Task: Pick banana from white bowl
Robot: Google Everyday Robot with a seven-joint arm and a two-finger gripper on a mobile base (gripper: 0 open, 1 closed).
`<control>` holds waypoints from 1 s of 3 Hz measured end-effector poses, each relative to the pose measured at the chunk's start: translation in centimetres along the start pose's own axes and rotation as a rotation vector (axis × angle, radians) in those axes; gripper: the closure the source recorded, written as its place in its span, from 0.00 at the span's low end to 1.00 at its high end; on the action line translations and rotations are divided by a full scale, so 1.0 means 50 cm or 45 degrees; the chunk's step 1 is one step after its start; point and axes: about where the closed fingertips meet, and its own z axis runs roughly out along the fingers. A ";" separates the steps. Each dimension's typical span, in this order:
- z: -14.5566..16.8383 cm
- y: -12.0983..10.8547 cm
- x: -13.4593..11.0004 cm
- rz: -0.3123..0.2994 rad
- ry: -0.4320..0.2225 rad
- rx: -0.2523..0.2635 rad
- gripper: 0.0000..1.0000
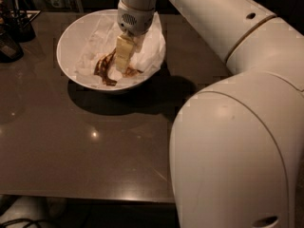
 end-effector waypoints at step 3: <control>0.042 -0.006 -0.004 0.057 0.040 -0.056 0.49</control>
Offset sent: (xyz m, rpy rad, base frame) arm -0.0111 -0.0056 -0.0145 -0.0655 0.1176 0.0018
